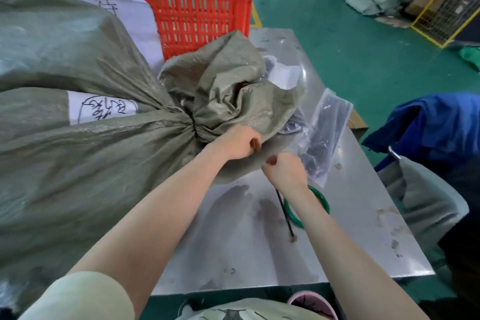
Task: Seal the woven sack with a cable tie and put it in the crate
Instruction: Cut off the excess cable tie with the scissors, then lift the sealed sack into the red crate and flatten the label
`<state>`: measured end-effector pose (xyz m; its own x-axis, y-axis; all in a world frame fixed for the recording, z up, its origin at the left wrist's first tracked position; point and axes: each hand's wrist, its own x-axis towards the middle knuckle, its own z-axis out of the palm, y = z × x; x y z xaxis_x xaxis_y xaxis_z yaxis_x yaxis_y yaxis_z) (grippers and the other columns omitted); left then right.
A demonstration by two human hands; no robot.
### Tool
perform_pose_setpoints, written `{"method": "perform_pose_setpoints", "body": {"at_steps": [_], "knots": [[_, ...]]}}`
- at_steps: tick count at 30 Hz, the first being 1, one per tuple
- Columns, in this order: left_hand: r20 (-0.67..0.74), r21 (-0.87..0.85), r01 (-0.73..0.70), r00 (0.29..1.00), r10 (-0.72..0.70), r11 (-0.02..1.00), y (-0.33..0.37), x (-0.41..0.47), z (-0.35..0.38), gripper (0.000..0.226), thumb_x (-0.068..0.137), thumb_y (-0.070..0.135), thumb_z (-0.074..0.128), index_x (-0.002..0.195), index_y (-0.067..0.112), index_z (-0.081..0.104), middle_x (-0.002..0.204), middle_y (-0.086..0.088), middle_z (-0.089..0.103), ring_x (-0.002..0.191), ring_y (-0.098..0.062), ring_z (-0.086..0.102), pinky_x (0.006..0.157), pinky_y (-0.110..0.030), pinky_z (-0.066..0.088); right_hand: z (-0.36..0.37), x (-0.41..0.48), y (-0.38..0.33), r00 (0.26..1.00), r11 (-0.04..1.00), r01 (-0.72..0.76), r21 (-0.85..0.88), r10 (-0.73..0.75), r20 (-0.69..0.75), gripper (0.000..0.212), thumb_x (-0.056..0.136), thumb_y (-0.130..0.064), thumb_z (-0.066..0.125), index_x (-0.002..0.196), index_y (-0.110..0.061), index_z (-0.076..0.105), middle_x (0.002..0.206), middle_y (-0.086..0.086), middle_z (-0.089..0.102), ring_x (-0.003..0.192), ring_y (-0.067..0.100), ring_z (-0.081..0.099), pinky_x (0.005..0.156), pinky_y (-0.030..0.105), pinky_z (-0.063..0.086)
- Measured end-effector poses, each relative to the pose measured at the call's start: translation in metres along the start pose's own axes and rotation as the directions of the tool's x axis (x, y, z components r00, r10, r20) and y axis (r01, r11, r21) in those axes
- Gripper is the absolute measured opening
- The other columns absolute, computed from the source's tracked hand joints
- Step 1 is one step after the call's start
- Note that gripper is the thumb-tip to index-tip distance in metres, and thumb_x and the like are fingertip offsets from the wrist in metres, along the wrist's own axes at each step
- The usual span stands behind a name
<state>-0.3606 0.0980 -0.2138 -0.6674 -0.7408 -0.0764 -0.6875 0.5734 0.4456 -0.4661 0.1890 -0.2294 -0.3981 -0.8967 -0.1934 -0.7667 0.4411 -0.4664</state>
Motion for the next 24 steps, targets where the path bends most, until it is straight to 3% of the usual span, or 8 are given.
{"method": "perform_pose_setpoints", "body": {"at_steps": [6,10,12,14,16,18,20,24], "knots": [[-0.174,0.104,0.071,0.983,-0.052,0.992,-0.032,-0.029,-0.062,0.026,0.08,0.003,0.051,0.087,0.012,0.075,0.102,-0.009,0.073,0.1,-0.026,0.064,0.088,-0.029,0.046,0.023,0.005,-0.072,0.976,0.973,0.173,0.15,-0.19,0.105,0.027,0.083,-0.019,0.053,0.059,-0.01,0.044,0.091,0.023,0.065,0.099,0.037,0.061,0.071,0.029,0.038],[-0.209,0.165,0.194,0.965,-0.158,0.967,-0.056,-0.041,-0.093,0.03,0.083,0.005,0.044,0.104,0.014,0.064,0.112,-0.01,0.067,0.103,-0.03,0.061,0.086,-0.035,0.048,0.043,0.008,-0.11,0.944,0.944,0.222,0.246,-0.271,0.189,0.033,0.09,-0.028,0.045,0.074,-0.004,0.063,0.096,0.025,0.065,0.106,0.038,0.061,0.088,0.038,0.046],[-0.131,0.25,0.285,0.957,-0.259,0.925,-0.068,-0.046,-0.103,0.039,0.085,0.009,0.044,0.124,0.013,0.046,0.122,-0.015,0.06,0.109,-0.034,0.057,0.086,-0.037,0.046,0.051,0.012,-0.127,0.937,0.903,0.03,0.428,-0.175,0.304,0.04,0.092,-0.041,0.042,0.083,-0.009,0.064,0.101,0.02,0.064,0.104,0.035,0.062,0.091,0.039,0.049],[-0.063,0.396,0.343,0.936,-0.348,0.852,-0.082,-0.051,-0.112,0.047,0.087,0.016,0.045,0.133,0.009,0.035,0.132,-0.019,0.053,0.121,-0.035,0.052,0.094,-0.038,0.04,0.058,0.017,-0.143,0.861,0.721,-0.316,0.616,-0.055,0.505,0.056,0.086,-0.058,0.044,0.114,-0.011,0.059,0.115,0.013,0.063,0.103,0.028,0.06,0.09,0.038,0.051],[-0.032,0.498,0.371,0.911,-0.411,0.784,-0.092,-0.055,-0.12,0.052,0.087,0.026,0.046,0.134,0.008,0.035,0.14,-0.018,0.047,0.13,-0.032,0.045,0.106,-0.04,0.031,0.061,0.024,-0.153,0.775,0.504,-0.501,0.703,-0.099,0.623,0.062,0.081,-0.061,0.05,0.122,-0.015,0.059,0.112,0.009,0.066,0.101,0.025,0.062,0.087,0.036,0.052],[-0.024,0.522,0.388,0.897,-0.441,0.76,-0.097,-0.058,-0.128,0.051,0.088,0.034,0.045,0.132,0.009,0.042,0.141,-0.015,0.048,0.131,-0.029,0.045,0.109,-0.041,0.027,0.06,0.027,-0.168,0.808,0.347,-0.519,0.781,-0.099,0.581,0.052,0.082,-0.042,0.063,0.123,-0.009,0.059,0.111,0.011,0.067,0.101,0.026,0.063,0.086,0.037,0.054],[-0.019,0.519,0.385,0.898,-0.44,0.763,-0.098,-0.061,-0.137,0.046,0.088,0.038,0.044,0.123,0.009,0.053,0.134,-0.012,0.055,0.124,-0.028,0.05,0.106,-0.045,0.028,0.059,0.029,-0.185,0.917,0.256,-0.393,0.883,0.034,0.398,0.049,0.081,-0.011,0.066,0.126,0.002,0.051,0.12,0.013,0.061,0.109,0.026,0.059,0.096,0.041,0.05],[-0.119,0.421,0.423,0.903,-0.414,0.803,-0.103,-0.07,-0.163,0.044,0.084,0.048,0.048,0.101,0.009,0.06,0.121,-0.014,0.062,0.105,-0.029,0.057,0.085,-0.038,0.04,0.051,0.028,-0.216,0.988,0.286,-0.134,0.949,0.116,0.105,0.036,0.081,0.001,0.058,0.117,0.006,0.06,0.117,0.018,0.065,0.111,0.029,0.06,0.1,0.037,0.048]]}}
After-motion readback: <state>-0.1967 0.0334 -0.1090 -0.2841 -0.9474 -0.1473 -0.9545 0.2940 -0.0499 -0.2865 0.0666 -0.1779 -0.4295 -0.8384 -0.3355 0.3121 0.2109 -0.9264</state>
